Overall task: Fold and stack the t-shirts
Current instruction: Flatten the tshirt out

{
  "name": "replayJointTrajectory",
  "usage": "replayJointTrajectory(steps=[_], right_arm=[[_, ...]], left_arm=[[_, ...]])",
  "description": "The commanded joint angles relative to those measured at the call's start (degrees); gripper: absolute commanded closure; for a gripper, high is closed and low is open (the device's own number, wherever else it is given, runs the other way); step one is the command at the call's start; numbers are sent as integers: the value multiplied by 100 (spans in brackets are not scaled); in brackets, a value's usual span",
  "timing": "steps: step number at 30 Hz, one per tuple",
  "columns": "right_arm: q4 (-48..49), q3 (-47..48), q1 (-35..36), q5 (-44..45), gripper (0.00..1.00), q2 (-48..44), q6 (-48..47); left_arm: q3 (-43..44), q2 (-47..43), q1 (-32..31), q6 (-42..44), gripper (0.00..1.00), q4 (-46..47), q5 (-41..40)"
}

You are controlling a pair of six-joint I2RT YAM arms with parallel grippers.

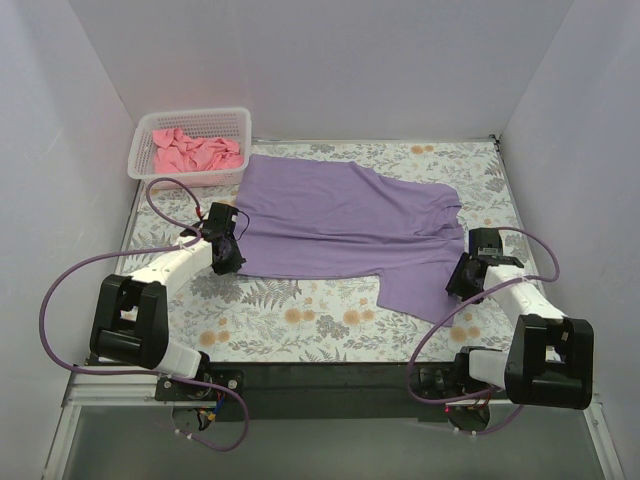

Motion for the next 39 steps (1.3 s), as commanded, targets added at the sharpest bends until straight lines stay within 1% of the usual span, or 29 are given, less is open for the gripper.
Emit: replayJointTrajectory(steps=[1,5,9,16,27,29,30,31,33,34,36,37,39], right_arm=[[-655,34,-31,-49,54,-166,103],[-725,-45,-31,-312,55,-140,139],[-664,-89,-31,-330,55,-26,192],[-391,-273,65,-392,58,229,270],[-365,-353,742,4,59,668,543],[-347,-361,830,-5,60,739,578],[-295,-370,856,-40,62,765,596],[-251,-379,857,-75,67,783,587],[-189,-423,857,-154,73,800,587],[-154,-440,857,-137,79,792,578],[-163,-414,865,-32,86,765,552],[-154,-397,865,3,92,765,508],[-189,-327,848,161,99,678,491]], left_arm=[[-37,-304,33,57,100,50,4],[-37,-365,42,66,100,50,13],[-37,-401,51,66,100,59,21],[-46,-418,60,66,100,67,22],[-46,-401,69,66,100,67,30],[-46,-401,69,66,100,59,30],[-46,-401,69,66,100,76,30],[-46,-401,77,66,100,67,30],[-63,-392,69,66,100,67,39],[-55,-383,69,66,100,76,39],[-63,-383,69,66,100,76,48],[-64,-366,69,66,100,85,57],[-46,-357,86,57,100,102,83]])
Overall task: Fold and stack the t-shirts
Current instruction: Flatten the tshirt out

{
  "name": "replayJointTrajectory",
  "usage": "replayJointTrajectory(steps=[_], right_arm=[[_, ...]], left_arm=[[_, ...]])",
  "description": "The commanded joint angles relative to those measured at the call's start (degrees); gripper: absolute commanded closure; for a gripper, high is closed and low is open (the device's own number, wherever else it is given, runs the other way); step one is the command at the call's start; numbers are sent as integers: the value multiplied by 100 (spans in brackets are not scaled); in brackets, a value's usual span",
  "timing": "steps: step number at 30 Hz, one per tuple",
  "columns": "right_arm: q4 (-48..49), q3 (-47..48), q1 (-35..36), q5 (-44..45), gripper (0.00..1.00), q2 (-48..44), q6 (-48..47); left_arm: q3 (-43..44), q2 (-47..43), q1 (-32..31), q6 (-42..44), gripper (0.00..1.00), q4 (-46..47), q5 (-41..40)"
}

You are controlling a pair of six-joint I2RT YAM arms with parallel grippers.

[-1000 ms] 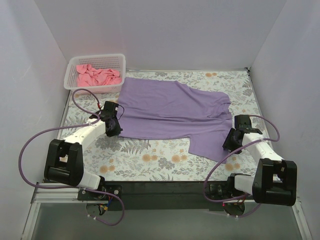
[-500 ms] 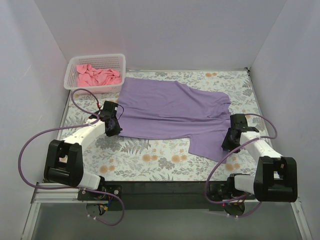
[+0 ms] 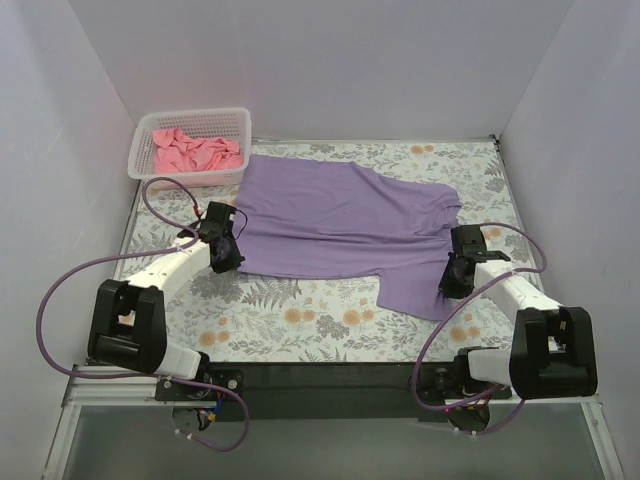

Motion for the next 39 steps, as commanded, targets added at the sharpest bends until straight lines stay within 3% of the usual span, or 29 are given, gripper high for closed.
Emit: replayJointTrajectory(steps=[1,9,16,20,29,32,39], right_arm=[[-99,-333,37,91,99,260,97],[-319,1116,-270,1190,99,-338,-193],[-583,3269,-815,1551,99,-479,-421],[-645,4000,-947,1710,99,-960,-623],[-654,4343,-956,1885,99,-2841,-1238],[-653,4738,-956,1973,99,-3273,-1615],[-645,6213,-939,2079,99,-3599,-2643]], left_arm=[[-29,-162,40,57,100,78,31],[893,312,75,-57,100,-176,-136],[3125,708,84,-137,100,-1142,-505],[3934,287,84,-23,100,-1538,-786],[3970,-1549,84,13,100,-1873,-989],[4382,-2007,84,74,100,-1978,-1033],[6333,-2280,84,399,100,-2338,-1042]])
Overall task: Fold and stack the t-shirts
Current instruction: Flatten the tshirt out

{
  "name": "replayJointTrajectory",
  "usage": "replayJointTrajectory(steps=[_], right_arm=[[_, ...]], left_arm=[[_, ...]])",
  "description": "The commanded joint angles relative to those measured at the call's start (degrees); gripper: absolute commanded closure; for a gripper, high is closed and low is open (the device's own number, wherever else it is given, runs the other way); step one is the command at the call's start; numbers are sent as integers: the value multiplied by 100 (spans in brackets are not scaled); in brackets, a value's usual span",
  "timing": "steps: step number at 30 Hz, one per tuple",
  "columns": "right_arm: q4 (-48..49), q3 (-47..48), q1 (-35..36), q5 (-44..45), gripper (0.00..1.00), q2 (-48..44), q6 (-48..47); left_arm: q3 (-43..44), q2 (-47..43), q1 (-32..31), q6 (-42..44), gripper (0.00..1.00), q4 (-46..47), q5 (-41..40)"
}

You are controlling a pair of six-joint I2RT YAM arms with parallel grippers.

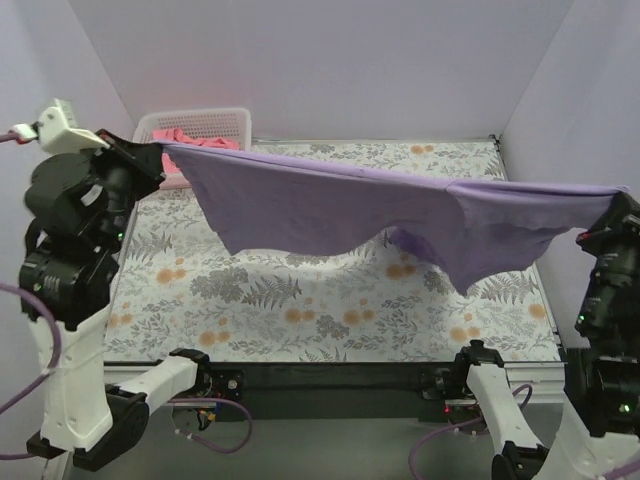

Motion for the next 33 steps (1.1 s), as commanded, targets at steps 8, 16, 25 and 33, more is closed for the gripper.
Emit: replayJointTrajectory(steps=[8,16,25,33], right_arm=[[447,1789,252,-96,99,416,-1503],[910,307,270,-1687,99,1277,-1469],[2835,-2312,287,-2242,99,2674,-1091],[3637,-2456,305,-2101,99,4757,-687]], left_arm=[[1406,103,69,514,100,-106,-480],[-814,753,69,549,100,1093,-427],[-2830,2903,156,427,100,2925,-744],[-2198,5085,306,409,100,3330,-393]])
